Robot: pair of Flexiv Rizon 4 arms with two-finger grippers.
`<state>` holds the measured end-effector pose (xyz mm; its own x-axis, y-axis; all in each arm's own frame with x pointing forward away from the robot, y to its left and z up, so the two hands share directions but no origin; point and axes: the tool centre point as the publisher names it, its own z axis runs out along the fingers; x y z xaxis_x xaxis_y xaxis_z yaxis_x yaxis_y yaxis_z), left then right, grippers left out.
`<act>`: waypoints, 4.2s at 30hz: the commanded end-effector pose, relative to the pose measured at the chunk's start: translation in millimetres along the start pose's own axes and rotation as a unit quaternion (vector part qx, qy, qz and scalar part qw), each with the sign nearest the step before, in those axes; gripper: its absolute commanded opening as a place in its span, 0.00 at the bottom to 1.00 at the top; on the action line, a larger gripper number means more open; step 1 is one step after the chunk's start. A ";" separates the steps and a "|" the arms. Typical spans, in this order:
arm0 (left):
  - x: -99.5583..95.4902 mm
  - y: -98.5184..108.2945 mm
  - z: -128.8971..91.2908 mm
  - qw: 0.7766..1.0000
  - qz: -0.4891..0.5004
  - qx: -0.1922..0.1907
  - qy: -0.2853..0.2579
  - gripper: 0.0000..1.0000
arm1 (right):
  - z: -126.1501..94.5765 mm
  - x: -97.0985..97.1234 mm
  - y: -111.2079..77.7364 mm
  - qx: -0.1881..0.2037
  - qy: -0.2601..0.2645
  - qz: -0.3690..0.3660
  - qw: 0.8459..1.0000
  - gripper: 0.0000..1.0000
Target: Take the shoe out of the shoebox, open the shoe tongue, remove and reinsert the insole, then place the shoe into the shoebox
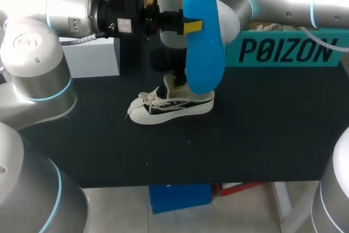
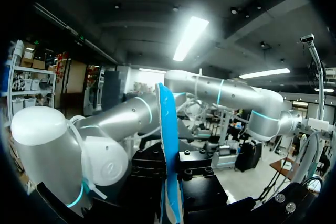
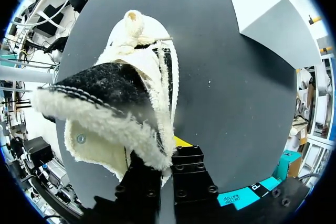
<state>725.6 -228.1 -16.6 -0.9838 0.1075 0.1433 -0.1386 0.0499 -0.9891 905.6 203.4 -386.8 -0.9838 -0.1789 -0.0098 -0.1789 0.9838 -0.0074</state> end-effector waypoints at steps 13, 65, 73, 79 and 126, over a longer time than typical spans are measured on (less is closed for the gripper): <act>0.5 0.5 0.7 1.000 0.000 0.000 -0.002 0.00 | -39.3 -17.3 -39.2 0.069 -0.036 0.154 0.985 0.00; 0.5 0.5 0.7 1.000 0.000 0.000 -0.002 0.00 | -25.5 -0.3 -33.7 0.038 0.027 0.784 0.619 0.00; 0.5 0.5 0.7 1.000 0.000 0.000 -0.002 0.00 | -10.9 3.2 -44.1 0.044 0.025 0.777 0.628 0.00; 0.5 0.5 0.7 1.000 0.000 0.000 -0.002 0.00 | -10.1 3.8 -54.3 0.024 0.021 0.771 0.636 0.00; 0.5 0.5 0.7 1.000 0.000 0.000 -0.002 0.00 | -95.1 27.3 -73.8 -0.244 0.200 0.740 0.593 1.00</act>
<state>725.6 -228.1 -16.6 -0.9838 0.1074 0.1433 -0.1386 0.0498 -0.9891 895.0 129.6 -288.6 0.0305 0.8582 0.5125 0.9994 -0.0342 -0.0022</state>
